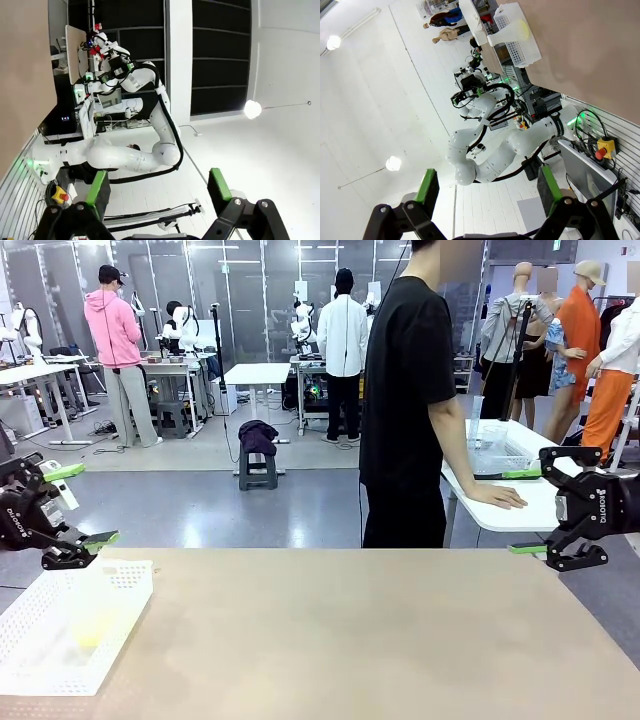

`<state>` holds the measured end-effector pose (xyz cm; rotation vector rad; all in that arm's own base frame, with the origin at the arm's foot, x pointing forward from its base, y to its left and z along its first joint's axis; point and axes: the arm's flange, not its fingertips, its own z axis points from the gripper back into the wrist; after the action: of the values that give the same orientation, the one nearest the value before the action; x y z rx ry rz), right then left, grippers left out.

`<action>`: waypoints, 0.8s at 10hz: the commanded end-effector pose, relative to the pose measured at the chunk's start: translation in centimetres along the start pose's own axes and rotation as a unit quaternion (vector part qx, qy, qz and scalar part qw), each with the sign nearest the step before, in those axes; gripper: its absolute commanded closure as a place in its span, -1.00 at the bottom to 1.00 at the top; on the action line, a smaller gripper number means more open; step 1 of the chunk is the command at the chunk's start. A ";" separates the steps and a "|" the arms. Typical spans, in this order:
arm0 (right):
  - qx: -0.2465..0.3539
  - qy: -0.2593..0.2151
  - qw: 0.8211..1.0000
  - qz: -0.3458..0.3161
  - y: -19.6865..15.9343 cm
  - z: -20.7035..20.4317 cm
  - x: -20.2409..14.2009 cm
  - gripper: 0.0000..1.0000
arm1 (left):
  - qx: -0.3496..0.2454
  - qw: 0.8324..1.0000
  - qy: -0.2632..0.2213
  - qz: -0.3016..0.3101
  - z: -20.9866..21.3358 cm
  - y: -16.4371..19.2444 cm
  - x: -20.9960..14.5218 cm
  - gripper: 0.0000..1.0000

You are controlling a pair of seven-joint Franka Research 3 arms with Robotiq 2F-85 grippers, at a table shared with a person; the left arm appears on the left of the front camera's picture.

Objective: Prepare the solutions needed for the experiment.
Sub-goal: When the human places the Big flask in the center of the table, pick up the Big flask and place it in the left Organizing basket.

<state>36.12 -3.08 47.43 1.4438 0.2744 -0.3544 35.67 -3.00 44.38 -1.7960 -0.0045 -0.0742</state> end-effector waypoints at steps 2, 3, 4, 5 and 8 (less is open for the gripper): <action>0.004 -0.001 1.000 -0.003 0.1 0.0 -0.1 -1.00 | 0.005 1.000 0.000 -0.005 -0.1 -0.1 -0.1 -1.00; 0.004 -0.001 1.000 -0.003 0.1 0.0 -0.1 -1.00 | 0.005 1.000 0.000 -0.005 -0.1 -0.1 -0.1 -1.00; 0.004 -0.001 1.000 -0.003 0.1 0.0 -0.1 -1.00 | 0.005 1.000 0.000 -0.005 -0.1 -0.1 -0.1 -1.00; 0.004 -0.001 1.000 -0.003 0.1 0.0 -0.1 -1.00 | 0.005 1.000 0.000 -0.005 -0.1 -0.1 -0.1 -1.00; 0.004 -0.001 1.000 -0.003 0.1 0.0 -0.1 -1.00 | 0.005 1.000 0.000 -0.005 -0.1 -0.1 -0.1 -1.00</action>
<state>36.12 -3.10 47.43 1.4439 0.2741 -0.3548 35.68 -2.97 44.34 -1.7960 -0.0055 -0.0732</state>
